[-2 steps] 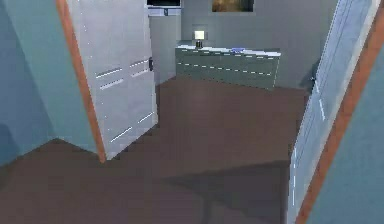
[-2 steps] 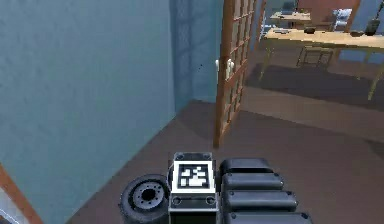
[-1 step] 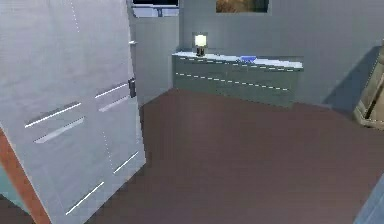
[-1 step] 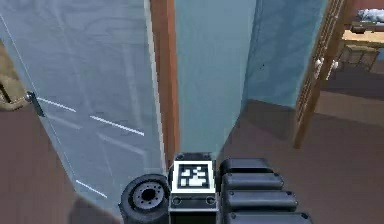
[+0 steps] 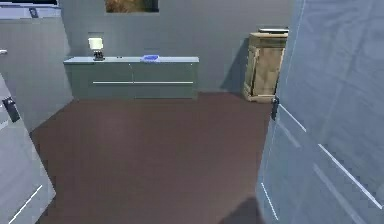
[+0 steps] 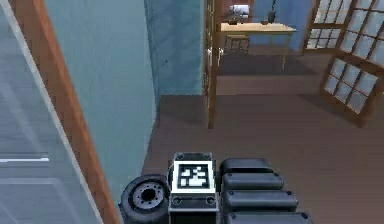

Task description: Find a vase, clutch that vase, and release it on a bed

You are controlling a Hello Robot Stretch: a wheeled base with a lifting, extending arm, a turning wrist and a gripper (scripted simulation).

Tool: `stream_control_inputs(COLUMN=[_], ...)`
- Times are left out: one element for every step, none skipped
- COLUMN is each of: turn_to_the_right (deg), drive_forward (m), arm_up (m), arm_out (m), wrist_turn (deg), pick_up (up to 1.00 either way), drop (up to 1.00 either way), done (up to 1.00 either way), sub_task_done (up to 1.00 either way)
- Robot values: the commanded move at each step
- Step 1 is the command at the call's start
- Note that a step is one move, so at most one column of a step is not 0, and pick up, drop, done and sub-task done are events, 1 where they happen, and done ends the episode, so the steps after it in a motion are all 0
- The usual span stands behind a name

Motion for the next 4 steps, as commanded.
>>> stream_control_inputs(turn_to_the_right=[0.0,0.0,42.0,0.0], drive_forward=[1.00,0.50,0.00,0.45], arm_up=[0.00,0.00,0.00,0.00], arm_out=[0.00,0.00,0.00,0.00], wrist_turn=[0.0,0.0,0.0,0.0], pick_up=[0.00,0.00,0.00,0.00], drop=[0.00,0.00,0.00,0.00], done=[0.00,0.00,0.00,0.00], sub_task_done=[0.00,0.00,0.00,0.00])
